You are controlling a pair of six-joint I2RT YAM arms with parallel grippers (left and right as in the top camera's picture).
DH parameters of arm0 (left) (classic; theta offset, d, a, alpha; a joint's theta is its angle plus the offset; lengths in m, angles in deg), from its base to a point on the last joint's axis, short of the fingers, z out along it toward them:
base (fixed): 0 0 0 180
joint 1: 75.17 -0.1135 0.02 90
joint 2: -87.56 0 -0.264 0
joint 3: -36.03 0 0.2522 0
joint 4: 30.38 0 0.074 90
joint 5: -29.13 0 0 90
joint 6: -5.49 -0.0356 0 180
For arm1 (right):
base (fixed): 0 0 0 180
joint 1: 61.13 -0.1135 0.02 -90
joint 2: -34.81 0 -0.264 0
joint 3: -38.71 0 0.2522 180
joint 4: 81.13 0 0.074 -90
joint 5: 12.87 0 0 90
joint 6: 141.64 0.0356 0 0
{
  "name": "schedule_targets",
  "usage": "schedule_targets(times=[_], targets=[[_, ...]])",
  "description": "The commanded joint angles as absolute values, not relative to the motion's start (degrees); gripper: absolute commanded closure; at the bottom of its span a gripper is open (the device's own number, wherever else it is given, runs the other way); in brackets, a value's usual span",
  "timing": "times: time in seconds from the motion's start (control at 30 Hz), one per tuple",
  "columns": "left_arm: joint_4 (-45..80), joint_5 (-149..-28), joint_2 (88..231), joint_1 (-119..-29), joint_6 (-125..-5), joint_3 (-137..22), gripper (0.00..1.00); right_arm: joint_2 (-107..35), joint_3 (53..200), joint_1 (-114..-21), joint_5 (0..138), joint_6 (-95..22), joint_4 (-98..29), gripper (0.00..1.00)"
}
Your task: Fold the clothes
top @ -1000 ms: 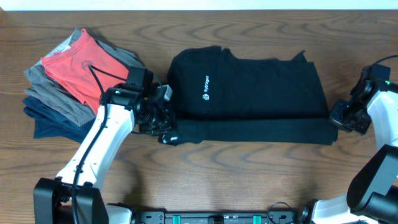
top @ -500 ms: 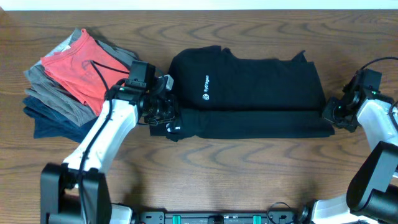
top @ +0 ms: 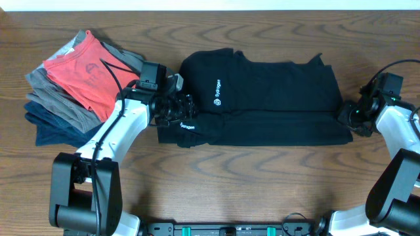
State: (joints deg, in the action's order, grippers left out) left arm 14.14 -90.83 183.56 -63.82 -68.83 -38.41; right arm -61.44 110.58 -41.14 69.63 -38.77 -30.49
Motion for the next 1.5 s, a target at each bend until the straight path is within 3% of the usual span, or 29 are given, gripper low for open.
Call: schedule_targets(times=[0.0,0.13,0.37,0.8,1.03,1.47], targets=[[17.2,-93.4,183.0,-64.0,-67.9,-39.6,0.31,-60.4,110.4,-41.7,67.6,-38.9,-28.6,0.56],[24.3,-93.4,183.0,-63.8,-68.5,-39.6,0.52,-60.4,110.4,-41.7,67.6,-38.9,-26.1,0.60],[25.0,-83.8,183.0,-63.8,-70.9,-37.5,0.52,-60.5,109.4,-41.7,67.9,-41.2,-24.3,0.70],[9.5,-81.1,183.0,-63.8,-70.9,-28.1,0.51,-60.5,96.7,-41.6,74.1,-40.9,-36.8,0.72],[9.9,-76.6,183.0,-63.9,-70.9,-24.2,0.50,-60.4,95.3,-40.5,86.4,-36.8,-32.9,0.78],[14.5,-76.6,183.0,-64.1,-68.5,-22.5,0.51,-60.4,95.3,-38.9,90.8,-35.8,-29.9,0.84]])
